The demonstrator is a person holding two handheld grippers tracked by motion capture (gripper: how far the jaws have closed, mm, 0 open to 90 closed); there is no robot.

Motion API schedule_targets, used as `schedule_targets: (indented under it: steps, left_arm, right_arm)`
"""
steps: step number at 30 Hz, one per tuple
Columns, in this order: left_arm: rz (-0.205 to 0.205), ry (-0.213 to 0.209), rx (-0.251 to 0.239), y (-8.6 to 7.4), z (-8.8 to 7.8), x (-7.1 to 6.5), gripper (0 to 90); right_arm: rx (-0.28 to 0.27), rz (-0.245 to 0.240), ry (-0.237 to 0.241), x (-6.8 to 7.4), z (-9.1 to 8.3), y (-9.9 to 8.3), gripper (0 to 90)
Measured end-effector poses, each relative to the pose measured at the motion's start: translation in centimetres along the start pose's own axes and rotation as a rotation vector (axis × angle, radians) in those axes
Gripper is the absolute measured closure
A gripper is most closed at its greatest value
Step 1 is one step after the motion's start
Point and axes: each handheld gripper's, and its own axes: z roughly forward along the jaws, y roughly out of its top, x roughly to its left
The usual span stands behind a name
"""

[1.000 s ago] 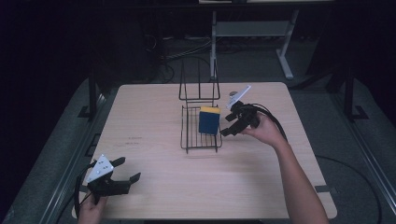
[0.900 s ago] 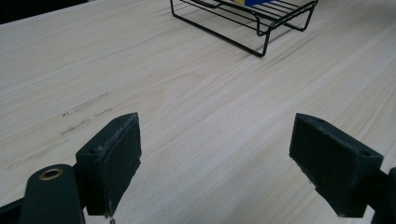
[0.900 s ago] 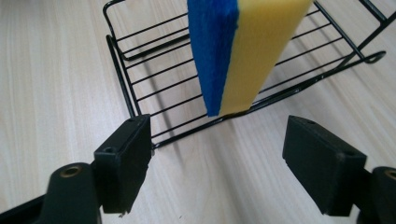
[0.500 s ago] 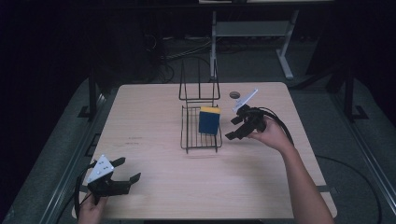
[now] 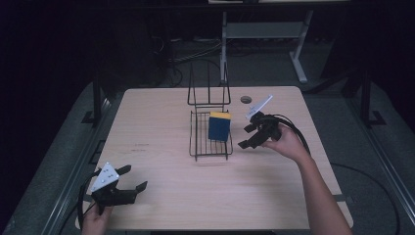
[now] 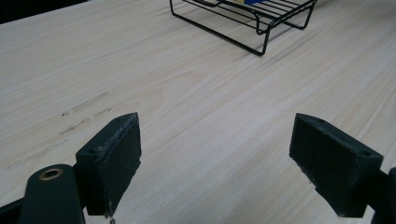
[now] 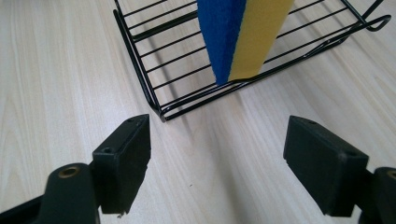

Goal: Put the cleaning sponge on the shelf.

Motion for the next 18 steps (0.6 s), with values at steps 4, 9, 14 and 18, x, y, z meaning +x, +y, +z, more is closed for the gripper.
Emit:
schedule_targets:
  steps: [4,9,14,18]
  left_arm:
    - [0.004,-0.001,0.004,0.0,-0.1,0.0,16.2]
    - [0.004,0.0,0.002,0.1,-0.1,0.0,16.2]
    - [0.006,-0.002,0.003,0.1,0.0,-0.1,16.2]
    - [0.003,-0.001,0.003,0.1,0.0,-0.1,16.2]
  right_arm:
    - [0.01,0.002,0.004,0.1,0.0,-0.2,22.6]
    - [0.002,0.008,0.004,0.3,-0.2,-0.6,22.6]
    - [0.004,0.014,0.004,0.5,-0.1,-1.3,22.1]
    - [0.005,0.012,0.003,0.8,0.1,-1.6,22.2]
